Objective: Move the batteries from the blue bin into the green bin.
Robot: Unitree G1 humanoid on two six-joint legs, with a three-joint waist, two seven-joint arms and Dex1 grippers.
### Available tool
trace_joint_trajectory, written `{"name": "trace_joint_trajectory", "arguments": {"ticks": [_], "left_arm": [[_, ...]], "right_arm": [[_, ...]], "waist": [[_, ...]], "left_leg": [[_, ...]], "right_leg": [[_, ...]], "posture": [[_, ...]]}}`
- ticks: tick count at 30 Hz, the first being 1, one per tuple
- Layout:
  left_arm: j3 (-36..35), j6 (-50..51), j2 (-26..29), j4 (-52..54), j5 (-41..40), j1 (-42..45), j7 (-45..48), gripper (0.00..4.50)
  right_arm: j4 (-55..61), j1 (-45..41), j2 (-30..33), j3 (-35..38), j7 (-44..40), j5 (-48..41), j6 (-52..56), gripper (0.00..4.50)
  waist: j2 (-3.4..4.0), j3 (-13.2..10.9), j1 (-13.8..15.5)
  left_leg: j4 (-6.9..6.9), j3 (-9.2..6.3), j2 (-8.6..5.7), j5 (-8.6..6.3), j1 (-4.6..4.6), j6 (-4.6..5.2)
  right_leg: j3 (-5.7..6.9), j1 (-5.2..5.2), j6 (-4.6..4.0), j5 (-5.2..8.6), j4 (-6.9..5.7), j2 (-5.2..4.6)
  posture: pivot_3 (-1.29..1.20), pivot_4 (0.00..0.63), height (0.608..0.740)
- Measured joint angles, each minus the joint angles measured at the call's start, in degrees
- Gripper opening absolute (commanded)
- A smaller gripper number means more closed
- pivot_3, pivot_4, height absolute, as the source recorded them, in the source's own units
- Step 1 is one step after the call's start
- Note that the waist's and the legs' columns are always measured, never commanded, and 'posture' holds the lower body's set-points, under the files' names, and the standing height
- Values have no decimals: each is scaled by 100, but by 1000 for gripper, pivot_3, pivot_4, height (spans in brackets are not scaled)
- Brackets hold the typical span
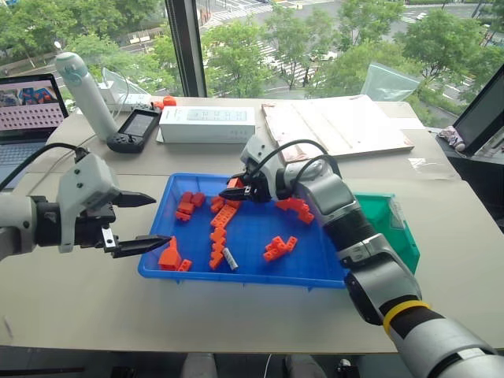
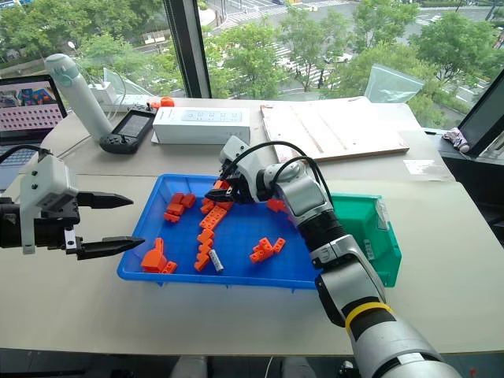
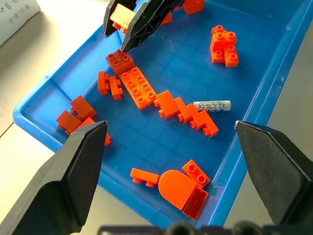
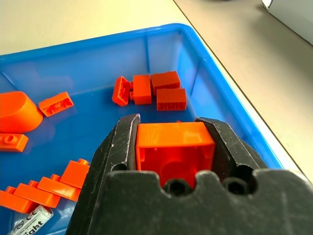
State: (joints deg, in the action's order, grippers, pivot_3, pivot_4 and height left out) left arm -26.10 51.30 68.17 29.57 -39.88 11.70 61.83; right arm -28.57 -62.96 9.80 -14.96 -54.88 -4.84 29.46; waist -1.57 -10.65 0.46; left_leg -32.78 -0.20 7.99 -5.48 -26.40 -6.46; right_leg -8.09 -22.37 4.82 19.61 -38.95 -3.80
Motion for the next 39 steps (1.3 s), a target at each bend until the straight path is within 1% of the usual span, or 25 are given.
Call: {"name": "trace_joint_trajectory", "arguments": {"ticks": [3,7,8,10,11,14,16,18,19,22,25,27,29,32,36,39], "left_arm": [[-1,-1,9,-5,-1,-13,7,4500],[-26,0,15,-3,-5,-80,14,4500],[-58,3,22,-2,-7,-109,14,4500],[-132,11,34,11,-42,-123,12,4500],[-179,14,41,22,-62,-130,12,4500],[-260,26,70,82,-87,-208,7,4500],[-287,31,70,104,-99,-279,5,4500],[-317,32,70,108,-101,-306,-4,4500],[-322,32,70,108,-101,-308,-11,4500],[-277,8,68,95,-112,-280,-43,4500],[-124,-43,50,81,-110,-208,-47,4500],[60,-114,12,44,-110,-101,-46,4500],[288,-225,-45,-51,-109,69,-49,4500],[597,-367,-80,-209,-80,260,-41,4500],[733,-462,-95,-317,-70,334,-34,4500],[770,-500,-94,-334,-56,334,-31,4500]], "right_arm": [[-93,-2,-197,-13,39,12,-45,2084],[-578,-30,-559,-59,132,27,-248,2084],[-759,-78,-653,-59,183,55,-349,2591],[-1080,-164,-842,-60,277,133,-549,3106],[-1169,-171,-912,-64,295,142,-633,3523],[-1370,-174,-1105,-89,283,175,-807,4481],[-1336,-180,-1080,-76,222,158,-805,4481],[-1043,-177,-798,-55,46,133,-749,4481],[-841,-178,-608,-31,-43,129,-668,4481],[295,-20,351,-108,-686,112,-79,4481],[1239,336,973,-276,-1171,14,480,4481],[1661,622,1205,-489,-1372,-9,791,4481],[2070,994,1293,-800,-1477,-37,1126,4481],[2482,1343,1237,-1073,-1380,-108,1684,4481],[2810,1363,1136,-1111,-1178,-271,2156,4481],[2851,1387,1003,-1113,-919,-326,2437,4481]], "waist": [[0,0,-10],[0,0,-43],[0,0,-51],[0,0,-69],[0,0,-72],[0,0,-77],[0,0,-69],[-1,-1,-39],[-1,-1,-22],[-3,-1,34],[-4,1,20],[-5,1,-26],[-5,1,-52],[-5,0,-55],[-6,1,-26],[-6,1,7]], "left_leg": [[2,0,0,0,0,0],[6,0,1,0,0,0],[6,0,1,0,0,0],[7,0,1,0,0,0],[8,0,1,0,0,0],[8,0,1,0,0,-1],[8,0,1,0,0,-1],[6,0,1,0,-2,-1],[6,0,1,0,-3,-1],[3,0,1,-1,-6,0],[6,0,1,-3,-4,0],[7,0,3,-3,-4,0],[7,0,6,-3,-3,0],[4,0,6,-2,-4,-2],[2,0,6,-2,-4,-2],[1,0,6,-2,-4,-2]], "right_leg": [[0,-1,-1,1,0,0],[0,-2,-2,1,-1,1],[0,-2,-2,1,-1,1],[0,-3,-3,1,-1,1],[1,-2,-3,2,-1,1],[1,-2,-3,2,-1,1],[2,-2,-3,2,-1,1],[3,-1,-3,2,0,0],[3,-2,-3,2,0,0],[4,-2,-3,2,2,0],[4,-3,-6,4,3,0],[4,-8,-9,5,2,2],[4,-9,-13,8,0,5],[3,-8,-13,8,0,4],[3,-5,-13,8,0,4],[3,-4,-13,8,1,4]], "posture": [[0,150,732],[0,150,732],[0,150,732],[0,150,732],[0,150,732],[0,150,732],[0,150,732],[0,150,732],[0,150,732],[0,150,732],[0,150,732],[0,150,732],[0,150,732],[0,150,732],[0,150,732],[0,150,732]]}}
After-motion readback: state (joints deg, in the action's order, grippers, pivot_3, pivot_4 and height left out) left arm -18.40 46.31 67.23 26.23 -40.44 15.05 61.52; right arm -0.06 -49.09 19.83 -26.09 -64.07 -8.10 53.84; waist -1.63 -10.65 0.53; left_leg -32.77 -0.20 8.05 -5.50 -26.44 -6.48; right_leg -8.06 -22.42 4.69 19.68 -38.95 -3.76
